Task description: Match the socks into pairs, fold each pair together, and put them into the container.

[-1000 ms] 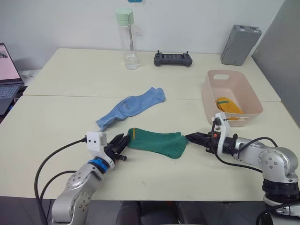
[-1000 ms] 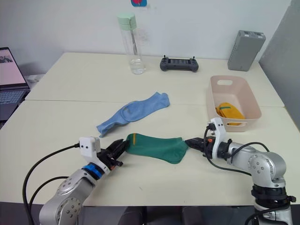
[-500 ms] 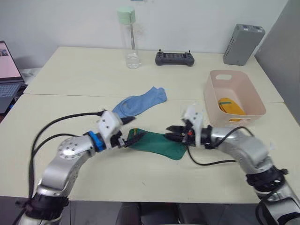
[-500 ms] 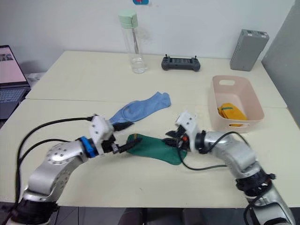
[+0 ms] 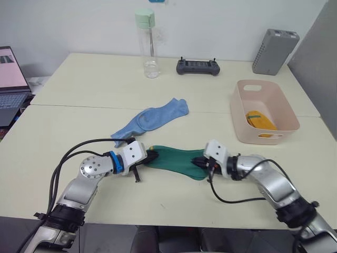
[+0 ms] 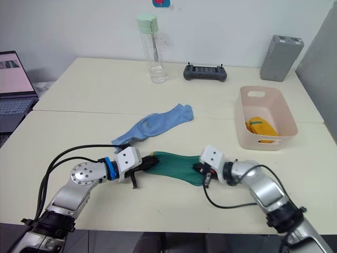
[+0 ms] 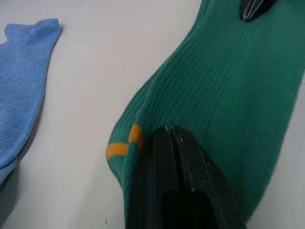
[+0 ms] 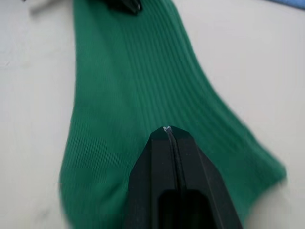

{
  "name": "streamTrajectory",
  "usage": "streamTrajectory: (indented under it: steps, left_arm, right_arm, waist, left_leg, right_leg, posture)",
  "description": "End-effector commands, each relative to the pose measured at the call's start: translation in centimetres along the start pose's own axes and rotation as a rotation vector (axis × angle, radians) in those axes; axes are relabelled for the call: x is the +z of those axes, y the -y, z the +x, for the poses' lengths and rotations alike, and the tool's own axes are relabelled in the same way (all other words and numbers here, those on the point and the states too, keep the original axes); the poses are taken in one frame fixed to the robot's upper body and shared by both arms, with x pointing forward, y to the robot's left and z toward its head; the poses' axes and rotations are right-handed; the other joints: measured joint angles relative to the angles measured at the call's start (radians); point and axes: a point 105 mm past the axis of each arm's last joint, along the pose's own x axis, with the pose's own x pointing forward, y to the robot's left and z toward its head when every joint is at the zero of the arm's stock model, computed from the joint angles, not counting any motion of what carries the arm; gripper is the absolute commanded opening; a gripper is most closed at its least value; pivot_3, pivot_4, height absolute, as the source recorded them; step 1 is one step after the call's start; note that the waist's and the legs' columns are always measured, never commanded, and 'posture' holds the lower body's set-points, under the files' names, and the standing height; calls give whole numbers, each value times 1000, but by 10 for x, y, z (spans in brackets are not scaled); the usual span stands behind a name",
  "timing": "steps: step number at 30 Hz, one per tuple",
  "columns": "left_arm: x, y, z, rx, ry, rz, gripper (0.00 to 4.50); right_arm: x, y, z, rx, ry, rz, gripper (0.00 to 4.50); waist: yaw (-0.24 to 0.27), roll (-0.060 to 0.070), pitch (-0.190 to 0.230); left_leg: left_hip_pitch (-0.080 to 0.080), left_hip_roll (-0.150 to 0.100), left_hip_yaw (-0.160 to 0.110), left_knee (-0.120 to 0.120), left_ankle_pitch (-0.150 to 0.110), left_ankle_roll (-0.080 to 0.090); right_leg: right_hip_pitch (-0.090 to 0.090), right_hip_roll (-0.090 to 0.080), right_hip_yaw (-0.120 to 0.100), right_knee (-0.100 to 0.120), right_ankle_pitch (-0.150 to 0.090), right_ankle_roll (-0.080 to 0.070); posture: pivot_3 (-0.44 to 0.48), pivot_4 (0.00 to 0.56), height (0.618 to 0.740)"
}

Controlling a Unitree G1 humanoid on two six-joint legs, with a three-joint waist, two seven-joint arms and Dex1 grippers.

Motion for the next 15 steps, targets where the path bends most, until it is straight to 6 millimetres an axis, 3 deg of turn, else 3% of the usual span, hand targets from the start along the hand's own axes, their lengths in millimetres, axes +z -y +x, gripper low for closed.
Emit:
streamTrajectory:
  steps: [1, 3, 6, 11, 15]
  left_arm:
    - [9, -7, -5, 21, 50, -3, 44]
    - [24, -5, -3, -5, 113, -13, 44]
    - [30, 4, -1, -64, 122, -9, 44]
    - [-1, 5, -5, -92, -40, 41, 44]
    - [-7, -1, -10, -75, -63, 52, 44]
  right_arm:
    - [13, -5, -8, 20, 64, 25, 0]
    - [32, -5, -5, 21, 144, 38, 0]
    - [37, -9, 4, 38, 164, 51, 0]
    - [6, -19, 10, 76, 35, 70, 0]
    - [-5, -17, -2, 77, -26, 50, 0]
  waist:
    - [-2, 0, 0]
    - [-8, 0, 0]
    - [-14, 0, 0]
    - [-11, 0, 0]
    - [-8, 0, 0]
  left_leg:
    - [0, 0, 0, 0, 0, 0]
    - [0, 0, 0, 0, 0, 0]
    - [0, 1, 0, 0, 0, 0]
    - [0, 0, 0, 0, 0, 0]
    - [0, 0, -1, 0, 0, 0]
  right_leg:
    - [0, 0, 0, 1, 0, 0]
    - [0, 0, 0, 2, 0, 0]
    - [0, 1, 0, 2, 1, 1]
    - [0, 1, 0, 2, 0, 0]
    - [1, 0, 0, 1, 0, 0]
  posture:
    - [0, 150, 740]
    - [0, 150, 740]
    - [0, 150, 740]
    - [0, 150, 740]
    - [0, 150, 740]
